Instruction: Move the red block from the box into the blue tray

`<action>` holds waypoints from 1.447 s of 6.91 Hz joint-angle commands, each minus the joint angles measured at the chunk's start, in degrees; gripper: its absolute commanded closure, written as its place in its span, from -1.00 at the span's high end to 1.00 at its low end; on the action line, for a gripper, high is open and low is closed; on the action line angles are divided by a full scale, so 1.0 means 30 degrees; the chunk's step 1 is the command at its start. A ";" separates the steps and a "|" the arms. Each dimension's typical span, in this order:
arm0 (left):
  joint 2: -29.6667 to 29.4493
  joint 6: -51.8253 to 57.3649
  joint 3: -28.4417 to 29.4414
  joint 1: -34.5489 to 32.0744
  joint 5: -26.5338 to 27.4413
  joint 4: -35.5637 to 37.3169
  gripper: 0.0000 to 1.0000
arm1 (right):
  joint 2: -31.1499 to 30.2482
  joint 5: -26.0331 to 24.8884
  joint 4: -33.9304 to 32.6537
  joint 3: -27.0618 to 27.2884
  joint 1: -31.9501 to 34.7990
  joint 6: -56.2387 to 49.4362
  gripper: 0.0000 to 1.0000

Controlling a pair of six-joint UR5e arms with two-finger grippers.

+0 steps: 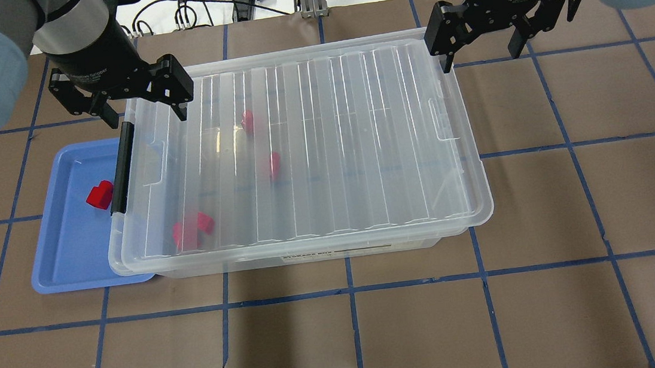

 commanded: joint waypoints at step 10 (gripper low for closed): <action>0.0102 0.3740 0.0010 0.1134 0.0107 -0.0082 1.00 | 0.0209 0.0287 -0.1145 -0.0114 0.0119 0.0000 1.00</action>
